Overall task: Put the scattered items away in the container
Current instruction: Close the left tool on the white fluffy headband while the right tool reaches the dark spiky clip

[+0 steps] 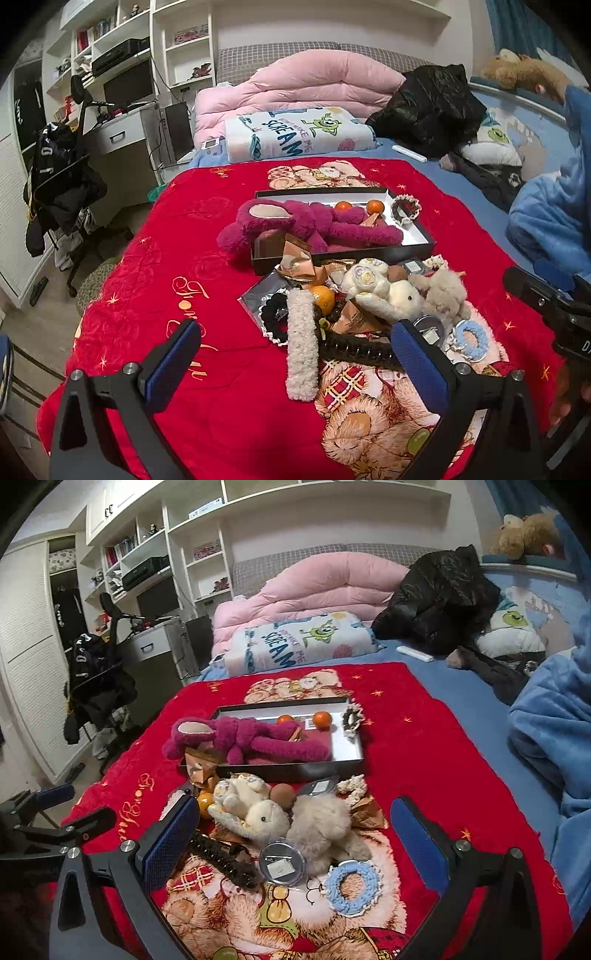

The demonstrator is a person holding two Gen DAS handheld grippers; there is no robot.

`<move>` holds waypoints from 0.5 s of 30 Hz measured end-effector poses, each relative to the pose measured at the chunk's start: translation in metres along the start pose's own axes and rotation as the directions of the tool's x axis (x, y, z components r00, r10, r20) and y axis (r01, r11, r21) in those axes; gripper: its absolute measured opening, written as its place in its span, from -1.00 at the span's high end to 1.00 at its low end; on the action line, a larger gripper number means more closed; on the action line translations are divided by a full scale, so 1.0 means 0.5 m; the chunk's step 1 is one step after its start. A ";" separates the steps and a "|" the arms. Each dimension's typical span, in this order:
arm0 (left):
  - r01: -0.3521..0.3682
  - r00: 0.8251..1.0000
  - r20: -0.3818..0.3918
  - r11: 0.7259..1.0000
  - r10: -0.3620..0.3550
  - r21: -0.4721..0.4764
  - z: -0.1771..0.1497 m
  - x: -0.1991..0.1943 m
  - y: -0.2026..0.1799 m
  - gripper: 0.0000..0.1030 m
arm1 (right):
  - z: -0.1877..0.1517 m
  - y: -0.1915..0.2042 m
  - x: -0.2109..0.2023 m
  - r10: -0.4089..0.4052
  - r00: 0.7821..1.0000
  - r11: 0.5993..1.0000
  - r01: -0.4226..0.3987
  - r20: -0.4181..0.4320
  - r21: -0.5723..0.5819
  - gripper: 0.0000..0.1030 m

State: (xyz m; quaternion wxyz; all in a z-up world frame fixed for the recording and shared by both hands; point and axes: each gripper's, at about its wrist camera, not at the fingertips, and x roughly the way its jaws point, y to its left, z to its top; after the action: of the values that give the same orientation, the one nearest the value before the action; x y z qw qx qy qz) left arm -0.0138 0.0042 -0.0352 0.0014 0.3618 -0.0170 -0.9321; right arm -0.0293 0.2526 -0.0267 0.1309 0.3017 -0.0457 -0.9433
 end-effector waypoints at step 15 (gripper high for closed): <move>-0.004 0.997 -0.078 0.995 -0.004 -0.100 -0.027 0.082 0.046 -1.00 | -0.020 -0.021 0.041 0.079 0.995 0.996 -0.076 -0.057 0.056 -1.00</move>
State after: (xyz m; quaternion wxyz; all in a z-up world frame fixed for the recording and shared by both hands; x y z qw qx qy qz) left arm -0.0350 -0.0201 -0.0722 0.0202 0.3976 0.0298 -0.9169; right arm -0.0418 0.2572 -0.0479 0.1606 0.3310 -0.0789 -0.9265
